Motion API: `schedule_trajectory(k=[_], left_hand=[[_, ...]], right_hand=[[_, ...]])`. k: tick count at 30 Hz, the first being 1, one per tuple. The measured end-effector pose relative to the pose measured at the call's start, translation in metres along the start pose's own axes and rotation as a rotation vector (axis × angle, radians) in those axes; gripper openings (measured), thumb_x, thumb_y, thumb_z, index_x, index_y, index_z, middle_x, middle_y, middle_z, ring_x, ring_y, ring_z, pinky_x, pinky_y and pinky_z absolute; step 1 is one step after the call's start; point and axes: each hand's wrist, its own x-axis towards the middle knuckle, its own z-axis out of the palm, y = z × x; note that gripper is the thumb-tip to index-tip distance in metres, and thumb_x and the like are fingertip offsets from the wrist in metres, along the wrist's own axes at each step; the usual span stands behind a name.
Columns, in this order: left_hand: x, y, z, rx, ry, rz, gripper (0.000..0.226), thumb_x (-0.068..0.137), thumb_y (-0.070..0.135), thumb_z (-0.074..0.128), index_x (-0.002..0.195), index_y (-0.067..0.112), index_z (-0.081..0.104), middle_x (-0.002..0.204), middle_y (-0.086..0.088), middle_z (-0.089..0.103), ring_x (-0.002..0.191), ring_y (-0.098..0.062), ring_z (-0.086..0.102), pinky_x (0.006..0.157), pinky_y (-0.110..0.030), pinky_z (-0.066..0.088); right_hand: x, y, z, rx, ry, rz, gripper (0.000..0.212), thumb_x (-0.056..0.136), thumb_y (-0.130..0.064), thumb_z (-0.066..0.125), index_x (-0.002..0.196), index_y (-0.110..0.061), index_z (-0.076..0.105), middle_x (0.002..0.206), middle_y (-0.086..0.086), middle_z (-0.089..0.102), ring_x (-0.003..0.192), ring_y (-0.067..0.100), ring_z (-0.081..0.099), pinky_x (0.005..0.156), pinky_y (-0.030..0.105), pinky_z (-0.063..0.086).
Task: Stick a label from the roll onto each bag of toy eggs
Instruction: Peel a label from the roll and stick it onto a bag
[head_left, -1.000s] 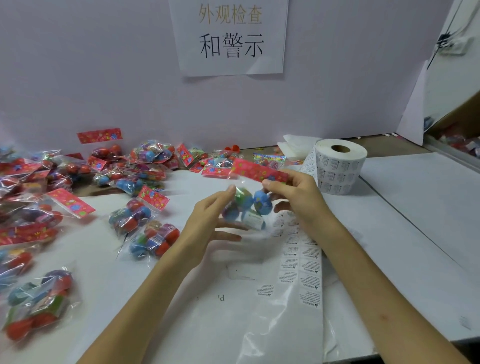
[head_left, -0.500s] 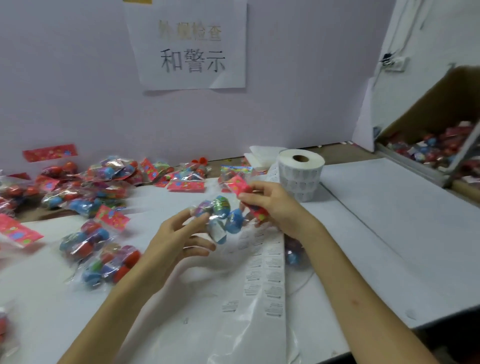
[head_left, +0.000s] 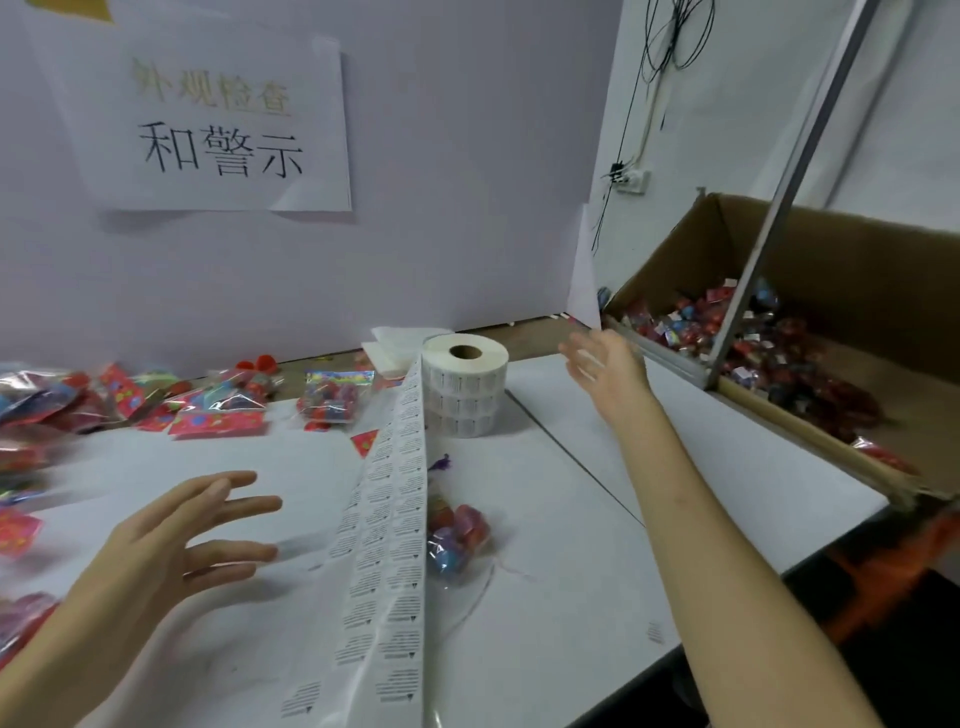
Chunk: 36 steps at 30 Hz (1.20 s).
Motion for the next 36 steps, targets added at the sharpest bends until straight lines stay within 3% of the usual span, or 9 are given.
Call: schedule_trajectory(k=[4, 8, 13, 19, 24, 27, 30, 34, 36], left_hand=[[-0.006, 0.000, 0.002, 0.020, 0.001, -0.008, 0.077, 0.053, 0.072, 0.087, 0.112, 0.024, 0.076, 0.115, -0.011, 0.077, 0.089, -0.042, 0.076, 0.066, -0.035, 0.064], [-0.008, -0.002, 0.006, -0.001, 0.020, -0.022, 0.038, 0.090, 0.035, 0.064, 0.115, 0.008, 0.071, 0.111, -0.018, 0.076, 0.082, -0.037, 0.076, 0.068, -0.034, 0.065], [-0.012, 0.005, 0.010, 0.050, 0.082, -0.055, 0.023, 0.104, 0.020, 0.055, 0.113, 0.004, 0.069, 0.104, -0.016, 0.077, 0.080, -0.034, 0.075, 0.069, -0.033, 0.063], [-0.014, 0.009, 0.011, 0.054, 0.126, -0.085, 0.021, 0.104, 0.020, 0.056, 0.109, 0.006, 0.071, 0.100, -0.012, 0.079, 0.078, -0.029, 0.076, 0.067, -0.029, 0.062], [-0.014, 0.010, 0.014, 0.067, 0.136, -0.100, 0.020, 0.105, 0.020, 0.056, 0.107, 0.008, 0.071, 0.099, -0.009, 0.079, 0.079, -0.029, 0.076, 0.071, -0.032, 0.061], [-0.013, 0.008, 0.013, 0.057, 0.134, -0.098, 0.020, 0.105, 0.020, 0.055, 0.107, 0.008, 0.071, 0.099, -0.009, 0.079, 0.079, -0.028, 0.076, 0.074, -0.033, 0.061], [-0.012, 0.007, 0.012, 0.052, 0.130, -0.101, 0.021, 0.106, 0.020, 0.054, 0.107, 0.009, 0.072, 0.099, -0.008, 0.079, 0.081, -0.029, 0.077, 0.074, -0.032, 0.062], [-0.011, 0.007, 0.012, 0.029, 0.130, -0.108, 0.023, 0.107, 0.021, 0.052, 0.108, 0.009, 0.072, 0.100, -0.009, 0.079, 0.081, -0.029, 0.077, 0.074, -0.033, 0.062], [-0.011, 0.008, 0.012, 0.010, 0.123, -0.109, 0.025, 0.108, 0.021, 0.050, 0.108, 0.008, 0.072, 0.100, -0.009, 0.079, 0.081, -0.029, 0.077, 0.072, -0.031, 0.062]], right_hand=[[-0.031, 0.021, 0.013, -0.192, -0.052, -0.046, 0.025, 0.099, -0.006, 0.050, 0.120, -0.010, 0.063, 0.096, 0.011, 0.075, 0.076, 0.021, 0.073, 0.075, 0.029, 0.057], [-0.067, 0.030, 0.059, -0.358, -0.291, -0.129, 0.017, 0.097, -0.006, 0.055, 0.102, -0.010, 0.071, 0.082, 0.006, 0.073, 0.069, 0.018, 0.070, 0.068, 0.025, 0.054], [-0.098, 0.044, 0.132, -0.551, -0.545, -0.305, 0.015, 0.094, 0.000, 0.060, 0.100, -0.010, 0.070, 0.083, 0.004, 0.072, 0.070, 0.017, 0.070, 0.064, 0.027, 0.058], [-0.098, 0.097, 0.192, -1.140, -0.732, -0.492, 0.032, 0.090, -0.015, 0.070, 0.122, -0.018, 0.066, 0.117, 0.002, 0.067, 0.104, 0.018, 0.065, 0.085, 0.028, 0.054], [-0.084, 0.139, 0.203, -1.573, -0.652, -0.593, 0.028, 0.090, -0.028, 0.066, 0.115, -0.015, 0.065, 0.120, 0.009, 0.061, 0.110, 0.032, 0.061, 0.089, 0.038, 0.049], [-0.079, 0.154, 0.202, -1.625, -0.587, -0.566, 0.029, 0.090, -0.023, 0.066, 0.118, -0.015, 0.063, 0.123, 0.009, 0.059, 0.114, 0.034, 0.060, 0.086, 0.039, 0.048], [-0.076, 0.157, 0.207, -1.702, -0.513, -0.665, 0.024, 0.092, -0.016, 0.062, 0.115, -0.012, 0.063, 0.120, 0.010, 0.061, 0.111, 0.032, 0.062, 0.087, 0.039, 0.048], [-0.076, 0.146, 0.217, -1.780, -0.535, -0.642, 0.025, 0.095, -0.035, 0.065, 0.114, -0.019, 0.070, 0.114, 0.003, 0.069, 0.113, 0.027, 0.060, 0.101, 0.040, 0.040], [-0.080, 0.135, 0.218, -1.723, -0.568, -0.625, 0.029, 0.094, -0.043, 0.065, 0.107, -0.018, 0.074, 0.105, 0.004, 0.071, 0.105, 0.026, 0.061, 0.096, 0.039, 0.044]])
